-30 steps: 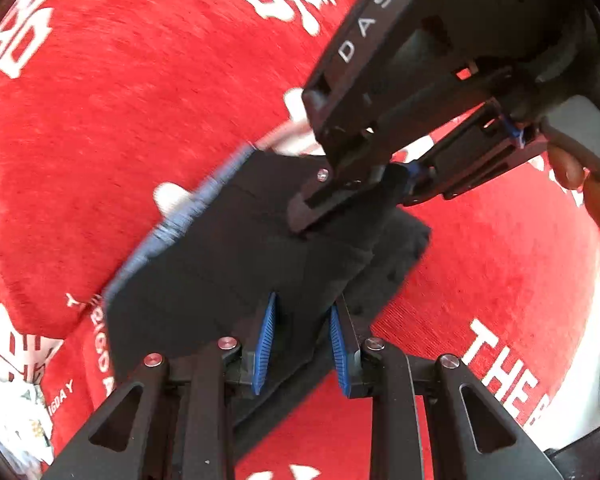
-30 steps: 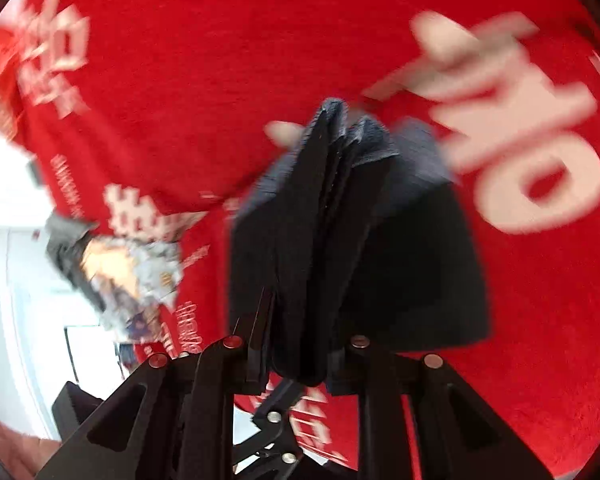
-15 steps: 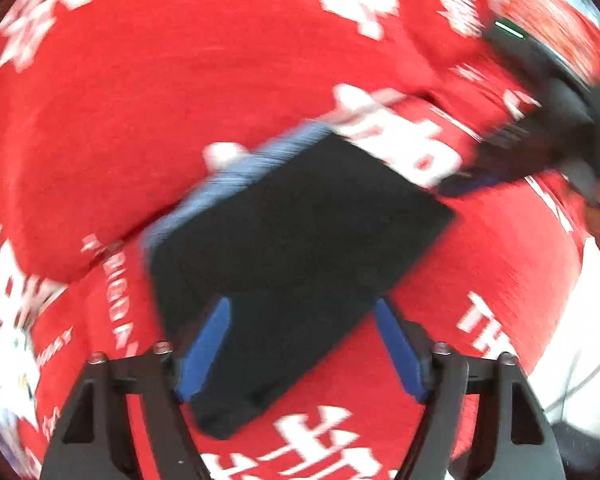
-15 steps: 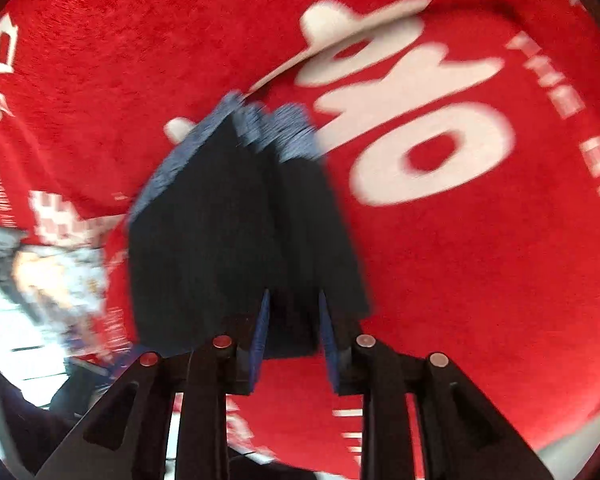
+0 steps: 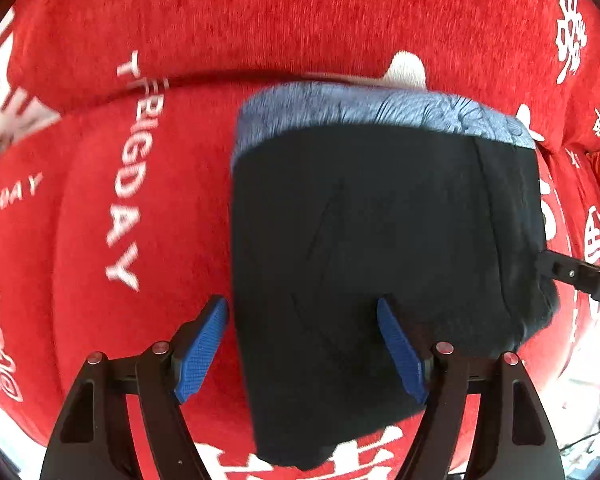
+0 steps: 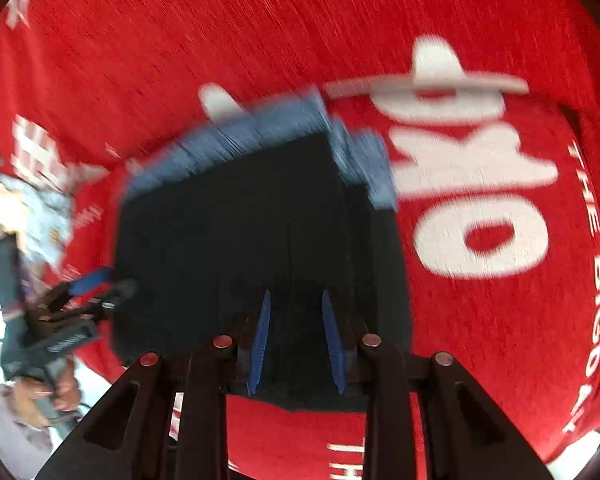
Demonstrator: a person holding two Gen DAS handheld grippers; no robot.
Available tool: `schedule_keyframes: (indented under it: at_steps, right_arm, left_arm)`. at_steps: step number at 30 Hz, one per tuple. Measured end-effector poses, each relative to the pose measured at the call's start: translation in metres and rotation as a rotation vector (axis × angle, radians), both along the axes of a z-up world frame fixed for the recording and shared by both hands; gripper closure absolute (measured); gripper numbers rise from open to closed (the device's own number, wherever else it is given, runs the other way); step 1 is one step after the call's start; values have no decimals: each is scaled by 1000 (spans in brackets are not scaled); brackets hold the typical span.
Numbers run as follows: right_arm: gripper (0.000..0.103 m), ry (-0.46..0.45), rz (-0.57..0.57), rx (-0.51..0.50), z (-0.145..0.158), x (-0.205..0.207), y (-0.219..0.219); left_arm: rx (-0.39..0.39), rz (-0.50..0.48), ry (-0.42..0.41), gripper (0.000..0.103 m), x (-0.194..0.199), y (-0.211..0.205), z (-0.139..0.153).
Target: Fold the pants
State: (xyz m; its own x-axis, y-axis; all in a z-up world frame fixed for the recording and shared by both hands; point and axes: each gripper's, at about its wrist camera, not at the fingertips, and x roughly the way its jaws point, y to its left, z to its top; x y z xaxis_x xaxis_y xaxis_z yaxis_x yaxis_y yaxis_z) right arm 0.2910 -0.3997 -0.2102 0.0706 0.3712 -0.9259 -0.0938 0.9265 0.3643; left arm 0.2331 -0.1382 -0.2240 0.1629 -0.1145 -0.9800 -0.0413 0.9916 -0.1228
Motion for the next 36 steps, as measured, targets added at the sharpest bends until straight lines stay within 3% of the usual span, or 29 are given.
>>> schedule_keyframes:
  at_steps: [8,15,20,23,31,36]
  right_arm:
    - [74,-5,-26,25,9,-14,-10]
    - [65,-9,-42,23,15,-17,-9]
    - [56,-4,-57,10,14,-16,-15]
    - [52,1,-63,4,13,-18,-23]
    - [26,8,-70,11,8,-12,-30]
    - [23,44,-68,36,-2,-8,-32]
  left_arm:
    - [6,2,7,23,-16,0,5]
    - [18,-4,20,23,-4,0,7]
    - [37,-15,15,22,3,-8,8]
    - [80,-8,17,4,4,-9,8]
    - [52,7,37,4,5,-2,6]
    - [32,16,42,4,12,5,0]
